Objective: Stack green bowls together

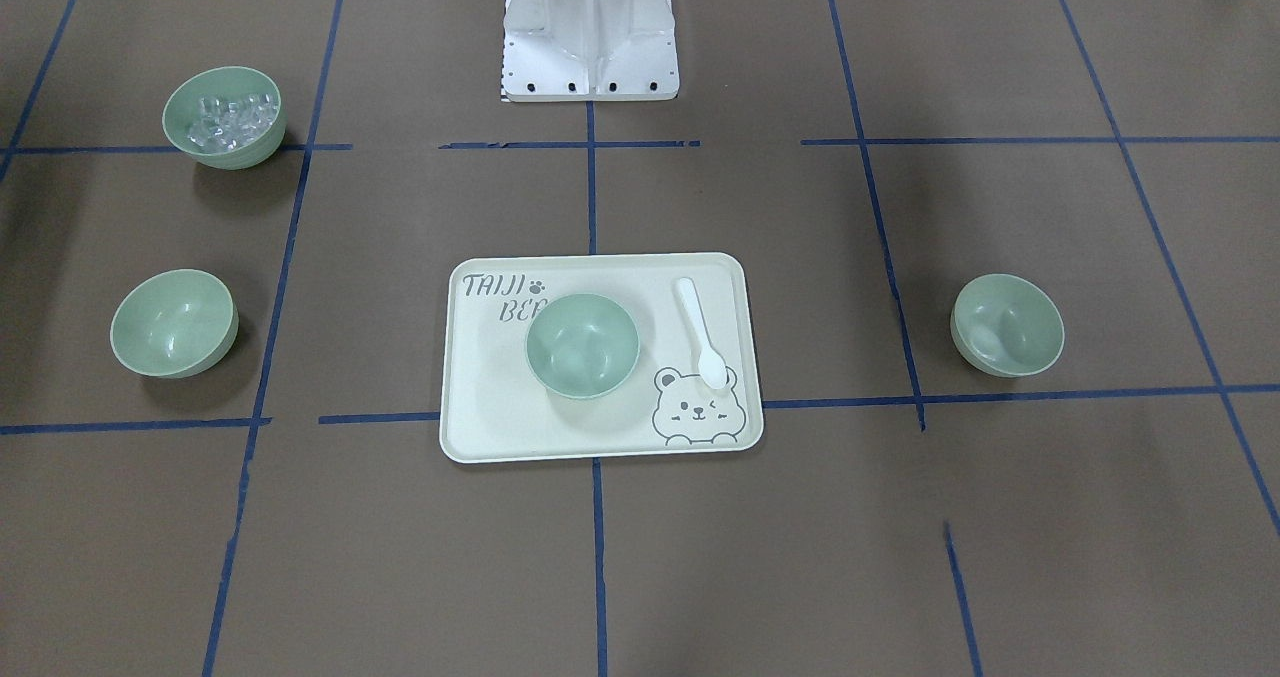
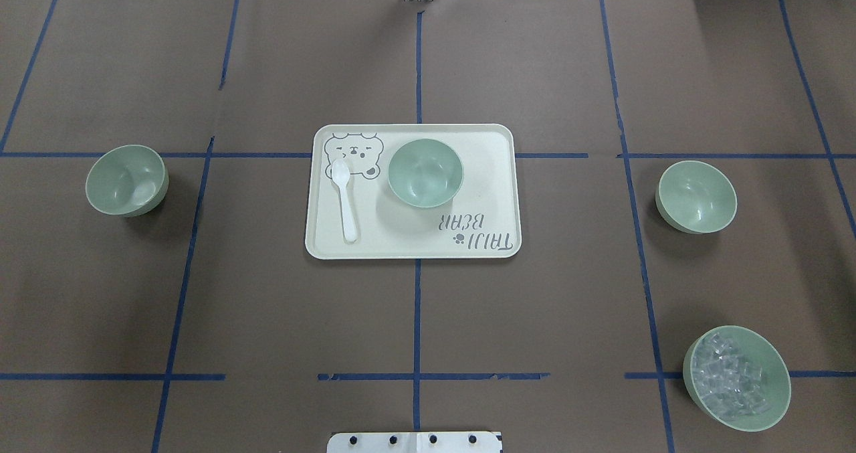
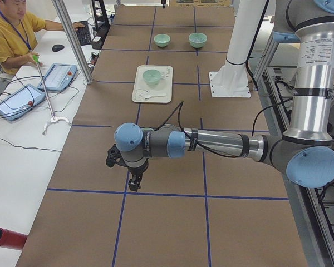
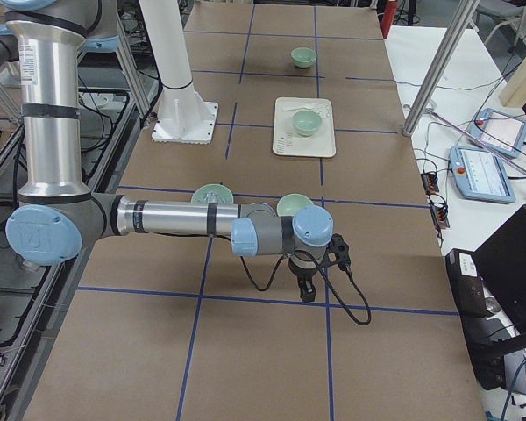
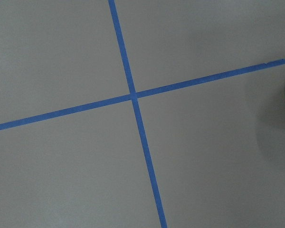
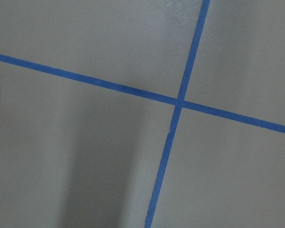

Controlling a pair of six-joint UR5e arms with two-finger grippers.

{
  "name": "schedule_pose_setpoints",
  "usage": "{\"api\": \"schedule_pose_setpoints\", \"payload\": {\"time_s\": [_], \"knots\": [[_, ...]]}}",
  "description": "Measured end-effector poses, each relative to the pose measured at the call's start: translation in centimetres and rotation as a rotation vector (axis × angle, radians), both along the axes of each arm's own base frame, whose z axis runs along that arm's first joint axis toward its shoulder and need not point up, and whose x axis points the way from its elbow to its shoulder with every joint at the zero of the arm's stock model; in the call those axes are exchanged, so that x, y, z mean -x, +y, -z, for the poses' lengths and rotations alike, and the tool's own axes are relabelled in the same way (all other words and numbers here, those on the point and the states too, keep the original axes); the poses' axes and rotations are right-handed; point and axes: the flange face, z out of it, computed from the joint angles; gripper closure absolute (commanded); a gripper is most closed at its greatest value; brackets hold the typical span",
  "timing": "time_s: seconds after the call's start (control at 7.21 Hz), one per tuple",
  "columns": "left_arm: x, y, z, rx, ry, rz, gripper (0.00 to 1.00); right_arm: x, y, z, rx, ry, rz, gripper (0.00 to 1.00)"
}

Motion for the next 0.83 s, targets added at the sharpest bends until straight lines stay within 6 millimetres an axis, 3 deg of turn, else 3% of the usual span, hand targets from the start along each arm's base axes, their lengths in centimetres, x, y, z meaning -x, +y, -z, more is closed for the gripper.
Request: {"api": "schedule_pose_setpoints", "payload": {"time_s": [0.42,0.55,0.83], "knots": [[0.3,-0.4,0.8,-0.021,-0.044,0.002,0.00,0.0,-0.5,0.7,-0.011,-0.002,-0.004,0.00],[0.3,-1.0,1.7,-0.038,-0.048,0.003,0.00,0.2,-1.3,1.8,-0.030,-0.004,-0.005,0.00],[0.2,-4.0,5.2,-0.116,-0.048,0.004,0.00,0.7,-3.9,4.5,-0.061,-0.010,-0.017,0.00]]}}
